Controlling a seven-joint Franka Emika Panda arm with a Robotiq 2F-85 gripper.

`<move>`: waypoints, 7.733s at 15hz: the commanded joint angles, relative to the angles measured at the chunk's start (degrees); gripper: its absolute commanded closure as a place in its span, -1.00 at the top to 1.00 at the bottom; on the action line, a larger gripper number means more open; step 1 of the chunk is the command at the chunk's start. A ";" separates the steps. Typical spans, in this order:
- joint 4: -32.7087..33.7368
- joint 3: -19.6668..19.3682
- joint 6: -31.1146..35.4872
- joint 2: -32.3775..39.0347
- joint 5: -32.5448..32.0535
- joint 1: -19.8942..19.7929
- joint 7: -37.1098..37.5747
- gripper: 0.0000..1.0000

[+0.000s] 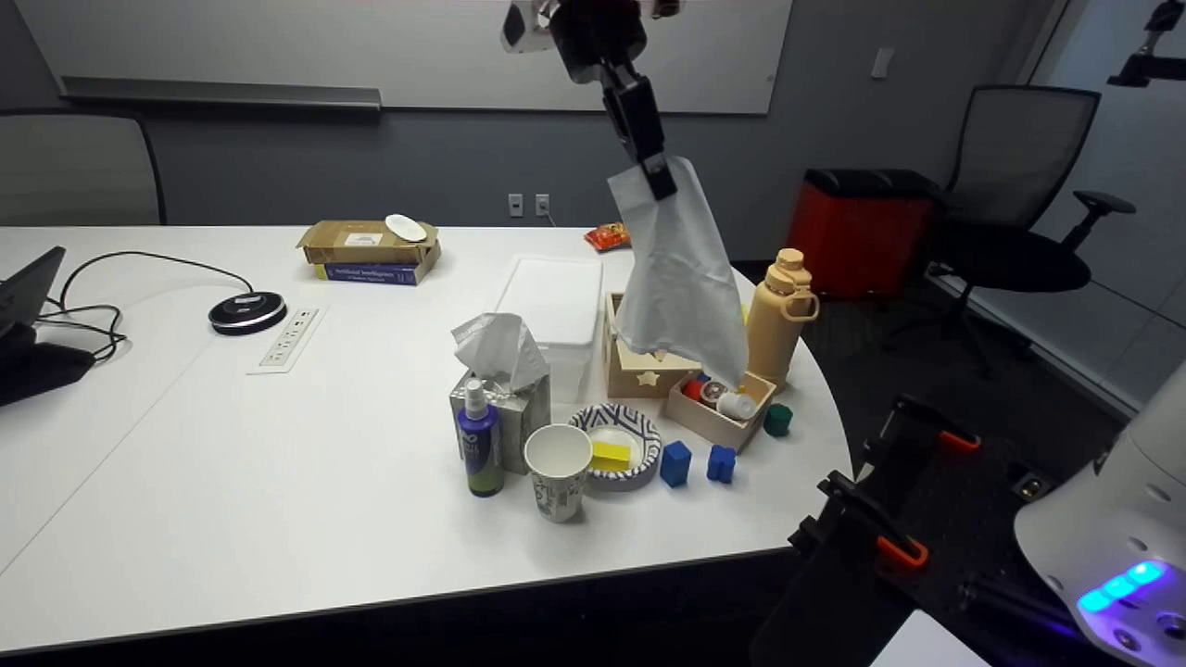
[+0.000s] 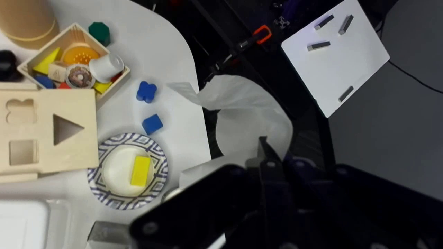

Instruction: Remove one tissue square from the box and use it wipe the black and white bowl.

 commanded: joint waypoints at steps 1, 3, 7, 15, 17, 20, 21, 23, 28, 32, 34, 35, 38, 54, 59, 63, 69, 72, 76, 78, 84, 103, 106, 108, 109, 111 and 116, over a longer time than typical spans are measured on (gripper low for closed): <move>-14.36 -2.01 10.62 -6.18 0.21 -0.92 4.94 -0.99; -19.81 -2.77 19.94 -5.30 2.32 -1.35 6.83 -0.99; -27.01 -2.67 39.65 0.22 4.22 -0.98 9.26 -0.99; -26.47 -4.47 67.20 12.81 -3.56 0.87 19.66 -0.99; -26.21 -6.04 70.22 15.12 -7.30 1.76 22.91 -0.99; -26.69 -9.47 72.96 18.39 -13.23 4.18 27.55 -0.99; -26.86 -10.57 73.43 19.31 -14.84 4.95 28.96 -0.99; -26.58 -13.51 74.28 22.29 -18.79 7.03 31.48 -0.99; -25.47 -14.92 71.47 26.30 -20.61 8.35 34.10 -0.99; -24.87 -7.66 69.84 26.28 -12.54 3.19 31.56 -0.99; -24.34 -4.46 71.31 26.13 -8.41 1.57 31.41 -0.99; -24.13 -3.57 71.89 26.01 -7.21 1.35 31.47 -0.99; -23.12 -5.15 74.33 26.15 -8.73 3.74 32.44 -0.99; -24.18 -18.05 71.63 28.63 -24.56 16.31 38.84 -0.99; -24.50 -14.58 70.91 29.90 -22.72 14.99 37.44 -0.99; -23.71 -10.54 72.24 29.54 -18.74 12.29 37.03 -0.99; -21.71 -14.59 75.85 30.11 -21.27 14.64 38.74 -0.99; -21.96 -18.09 78.77 30.73 -23.99 16.60 39.68 -0.99; -22.33 -20.35 76.95 30.39 -25.30 17.92 39.66 -0.99; -22.47 -19.52 74.35 30.03 -24.50 17.45 38.85 -0.99; -22.53 -13.89 66.96 29.42 -22.57 14.33 36.67 -0.99; -20.17 -13.38 70.21 30.52 -22.51 12.52 37.25 -0.99; -20.56 -10.78 66.23 29.62 -20.22 10.43 35.25 -0.99; -20.43 -8.43 63.17 29.02 -18.00 8.66 33.47 -0.99; -20.29 -7.41 62.06 28.50 -16.85 7.87 33.02 -0.99; -20.07 -5.99 61.07 26.84 -14.83 6.64 32.44 -0.99; -18.96 -4.37 52.59 18.05 -13.32 5.21 30.02 -0.99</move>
